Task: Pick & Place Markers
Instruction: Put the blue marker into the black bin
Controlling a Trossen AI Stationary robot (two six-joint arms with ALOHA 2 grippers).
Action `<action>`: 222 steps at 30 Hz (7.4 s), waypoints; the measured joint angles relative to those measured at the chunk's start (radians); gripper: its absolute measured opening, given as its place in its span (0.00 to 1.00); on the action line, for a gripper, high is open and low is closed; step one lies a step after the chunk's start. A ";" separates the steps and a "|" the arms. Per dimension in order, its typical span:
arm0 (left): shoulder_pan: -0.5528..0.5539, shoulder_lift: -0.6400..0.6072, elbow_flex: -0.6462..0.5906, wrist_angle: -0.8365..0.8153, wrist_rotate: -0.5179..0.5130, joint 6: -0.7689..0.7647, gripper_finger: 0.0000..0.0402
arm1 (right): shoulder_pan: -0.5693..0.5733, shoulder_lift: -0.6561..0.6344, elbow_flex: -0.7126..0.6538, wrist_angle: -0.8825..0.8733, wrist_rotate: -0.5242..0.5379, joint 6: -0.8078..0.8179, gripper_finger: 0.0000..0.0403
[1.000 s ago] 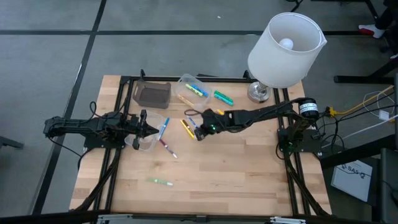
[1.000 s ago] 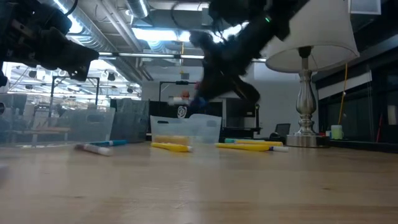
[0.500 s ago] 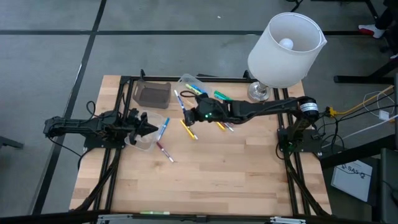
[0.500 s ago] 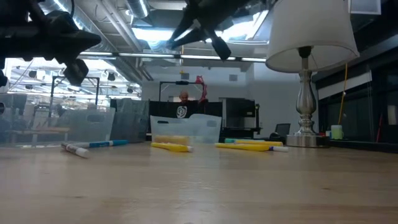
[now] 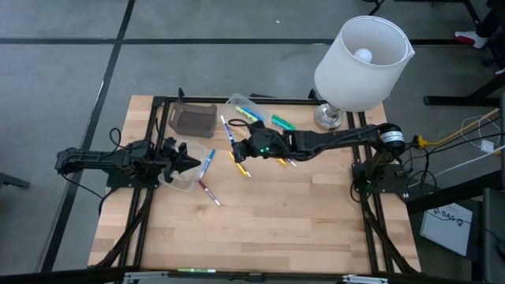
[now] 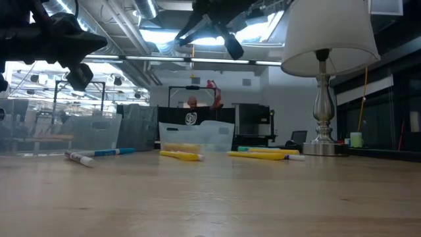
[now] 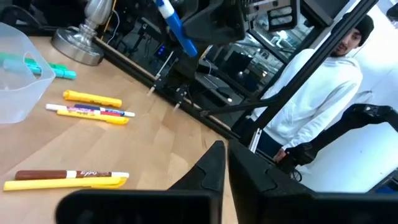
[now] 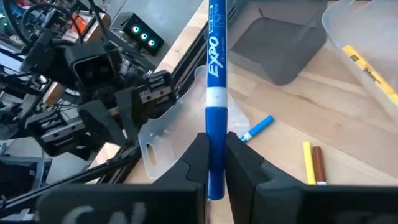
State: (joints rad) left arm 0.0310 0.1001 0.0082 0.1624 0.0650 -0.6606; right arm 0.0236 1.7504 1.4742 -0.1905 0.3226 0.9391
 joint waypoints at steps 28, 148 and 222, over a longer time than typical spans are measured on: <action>0.034 0.312 0.217 0.204 -0.354 0.102 0.56 | -0.090 -0.002 0.001 0.260 -0.223 -0.216 0.07; 0.472 0.875 0.821 -0.673 -0.517 0.412 0.07 | -0.190 -0.001 0.001 0.003 -0.262 -0.547 0.54; 0.810 1.458 1.192 -1.172 -0.220 1.093 0.07 | -0.190 -0.001 0.000 -0.143 -0.262 -0.532 0.54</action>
State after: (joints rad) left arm 0.8406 1.5578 1.2005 -1.0101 -0.1547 0.4322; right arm -0.1663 1.7493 1.4742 -0.3336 0.0603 0.4076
